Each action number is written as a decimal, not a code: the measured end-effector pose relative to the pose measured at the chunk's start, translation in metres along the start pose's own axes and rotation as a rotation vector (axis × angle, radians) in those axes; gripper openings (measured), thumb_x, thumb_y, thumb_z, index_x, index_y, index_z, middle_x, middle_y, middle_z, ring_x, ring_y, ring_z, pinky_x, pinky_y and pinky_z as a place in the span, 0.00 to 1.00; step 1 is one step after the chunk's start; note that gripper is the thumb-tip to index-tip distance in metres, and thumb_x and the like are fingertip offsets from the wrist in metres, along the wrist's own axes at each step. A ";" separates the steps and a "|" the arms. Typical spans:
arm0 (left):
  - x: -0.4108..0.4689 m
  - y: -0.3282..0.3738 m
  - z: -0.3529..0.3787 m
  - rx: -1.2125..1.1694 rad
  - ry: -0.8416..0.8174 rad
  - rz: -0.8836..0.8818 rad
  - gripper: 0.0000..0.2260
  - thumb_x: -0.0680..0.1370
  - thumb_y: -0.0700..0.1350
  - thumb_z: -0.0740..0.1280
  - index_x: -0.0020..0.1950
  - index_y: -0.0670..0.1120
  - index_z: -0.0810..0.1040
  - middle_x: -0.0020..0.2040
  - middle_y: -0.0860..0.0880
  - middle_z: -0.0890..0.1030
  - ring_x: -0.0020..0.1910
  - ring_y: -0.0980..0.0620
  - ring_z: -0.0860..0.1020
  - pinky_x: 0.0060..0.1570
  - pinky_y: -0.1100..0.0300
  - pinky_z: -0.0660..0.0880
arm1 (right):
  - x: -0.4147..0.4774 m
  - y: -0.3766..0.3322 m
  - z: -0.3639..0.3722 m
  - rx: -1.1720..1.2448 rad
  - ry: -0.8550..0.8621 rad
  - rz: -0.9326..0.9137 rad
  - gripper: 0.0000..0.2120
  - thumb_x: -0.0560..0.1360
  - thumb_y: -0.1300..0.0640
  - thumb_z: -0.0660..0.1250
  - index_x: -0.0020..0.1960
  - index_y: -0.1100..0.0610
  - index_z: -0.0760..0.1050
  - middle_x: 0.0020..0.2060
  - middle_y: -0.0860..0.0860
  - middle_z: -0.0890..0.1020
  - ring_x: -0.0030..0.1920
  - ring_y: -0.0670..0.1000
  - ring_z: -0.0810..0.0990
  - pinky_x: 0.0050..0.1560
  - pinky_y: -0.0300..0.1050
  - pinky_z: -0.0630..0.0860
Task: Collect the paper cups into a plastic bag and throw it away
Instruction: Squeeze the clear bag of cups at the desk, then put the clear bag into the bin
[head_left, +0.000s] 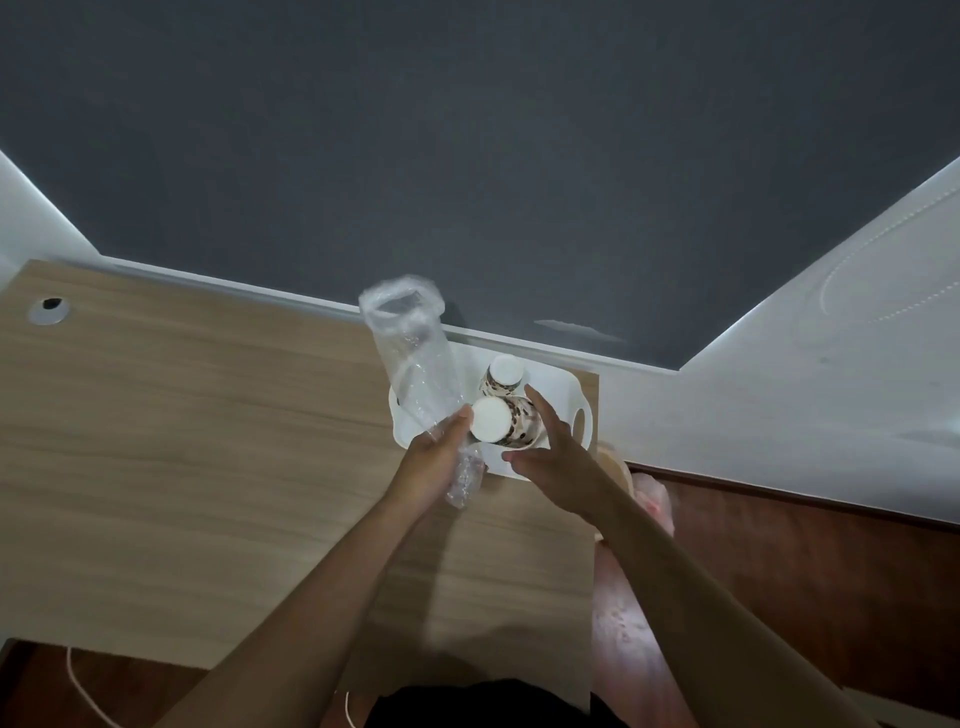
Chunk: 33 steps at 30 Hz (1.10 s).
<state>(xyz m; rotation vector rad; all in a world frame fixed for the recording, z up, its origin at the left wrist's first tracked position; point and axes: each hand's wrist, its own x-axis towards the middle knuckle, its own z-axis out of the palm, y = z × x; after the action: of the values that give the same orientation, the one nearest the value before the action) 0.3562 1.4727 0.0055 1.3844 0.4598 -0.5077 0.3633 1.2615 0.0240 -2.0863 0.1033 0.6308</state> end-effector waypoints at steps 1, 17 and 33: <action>0.000 0.005 0.002 0.028 -0.002 0.022 0.22 0.87 0.65 0.66 0.67 0.50 0.88 0.47 0.47 0.92 0.42 0.51 0.89 0.51 0.54 0.81 | 0.006 0.001 0.002 -0.070 0.056 -0.051 0.48 0.79 0.59 0.79 0.89 0.45 0.54 0.81 0.51 0.67 0.80 0.56 0.68 0.74 0.37 0.63; -0.006 0.005 -0.037 0.510 0.094 0.400 0.15 0.89 0.53 0.69 0.73 0.51 0.86 0.68 0.58 0.87 0.68 0.68 0.81 0.70 0.65 0.76 | 0.093 -0.037 -0.004 0.099 0.381 0.053 0.38 0.74 0.51 0.85 0.78 0.52 0.71 0.70 0.49 0.78 0.67 0.58 0.82 0.67 0.56 0.84; -0.014 -0.014 -0.041 0.985 0.013 0.433 0.18 0.90 0.51 0.67 0.78 0.48 0.82 0.64 0.42 0.86 0.65 0.41 0.80 0.69 0.48 0.76 | 0.050 -0.012 -0.014 0.341 0.149 0.211 0.18 0.89 0.51 0.65 0.75 0.56 0.78 0.71 0.55 0.84 0.61 0.54 0.89 0.67 0.55 0.85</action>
<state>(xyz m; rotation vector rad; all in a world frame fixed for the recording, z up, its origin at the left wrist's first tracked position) 0.3361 1.5128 -0.0025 2.3562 -0.1384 -0.3671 0.4154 1.2656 0.0158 -1.8008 0.4876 0.5388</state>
